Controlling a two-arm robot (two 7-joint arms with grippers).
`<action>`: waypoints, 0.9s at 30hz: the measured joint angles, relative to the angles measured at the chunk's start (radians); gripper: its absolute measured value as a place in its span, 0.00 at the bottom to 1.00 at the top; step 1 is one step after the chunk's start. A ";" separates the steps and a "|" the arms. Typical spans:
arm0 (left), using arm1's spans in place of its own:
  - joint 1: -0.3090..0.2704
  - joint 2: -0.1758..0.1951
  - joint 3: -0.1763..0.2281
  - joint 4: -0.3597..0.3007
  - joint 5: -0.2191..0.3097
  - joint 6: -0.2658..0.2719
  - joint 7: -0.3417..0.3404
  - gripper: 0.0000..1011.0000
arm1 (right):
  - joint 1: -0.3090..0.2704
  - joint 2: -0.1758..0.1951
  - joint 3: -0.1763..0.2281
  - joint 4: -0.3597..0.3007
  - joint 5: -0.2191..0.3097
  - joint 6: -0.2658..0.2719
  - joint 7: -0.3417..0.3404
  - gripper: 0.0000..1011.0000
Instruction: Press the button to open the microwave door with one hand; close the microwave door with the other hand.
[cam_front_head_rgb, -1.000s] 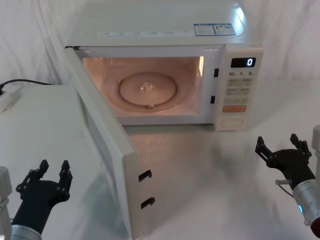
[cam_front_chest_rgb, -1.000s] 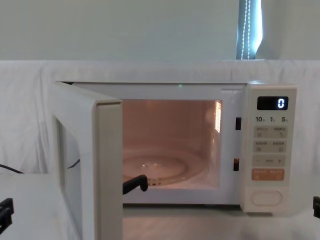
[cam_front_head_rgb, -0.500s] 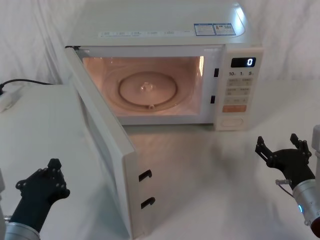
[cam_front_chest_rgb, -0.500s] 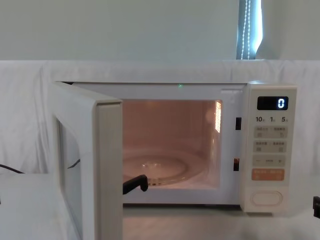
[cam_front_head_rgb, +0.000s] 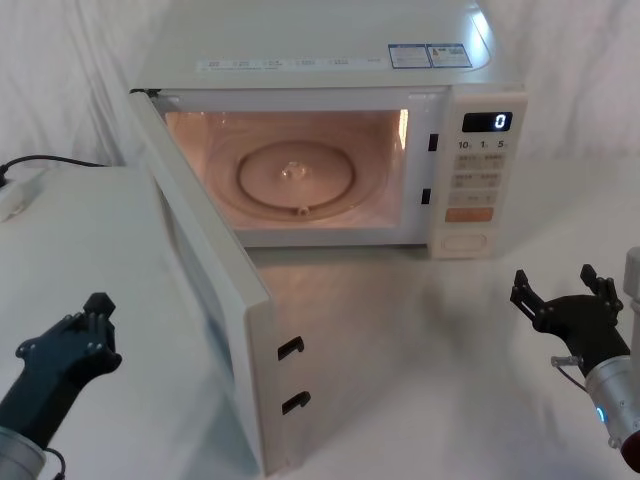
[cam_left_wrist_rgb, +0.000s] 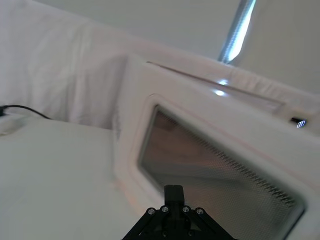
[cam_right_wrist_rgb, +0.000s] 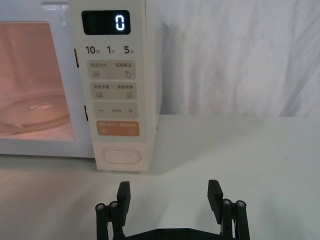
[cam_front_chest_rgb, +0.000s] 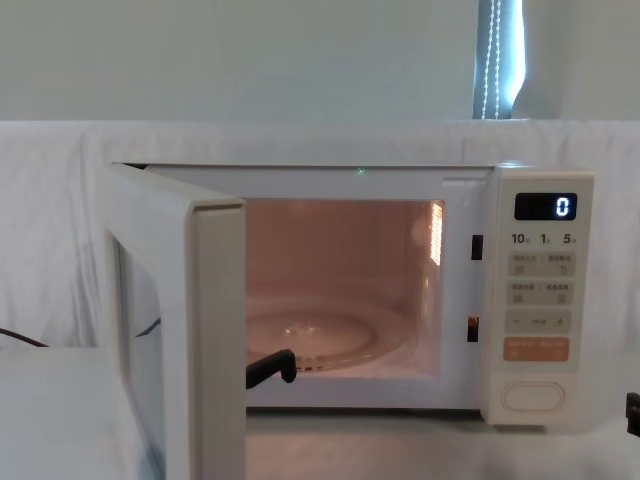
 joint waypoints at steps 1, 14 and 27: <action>-0.002 0.011 -0.007 -0.013 -0.032 0.024 -0.013 0.00 | 0.000 0.000 0.000 0.000 0.000 0.000 0.000 0.99; -0.075 0.130 -0.002 -0.080 -0.217 0.220 -0.112 0.00 | 0.000 0.000 0.000 0.000 0.000 0.000 0.000 0.99; -0.160 0.171 0.045 -0.042 -0.248 0.252 -0.099 0.00 | 0.000 0.000 0.000 0.000 0.000 0.000 0.000 0.99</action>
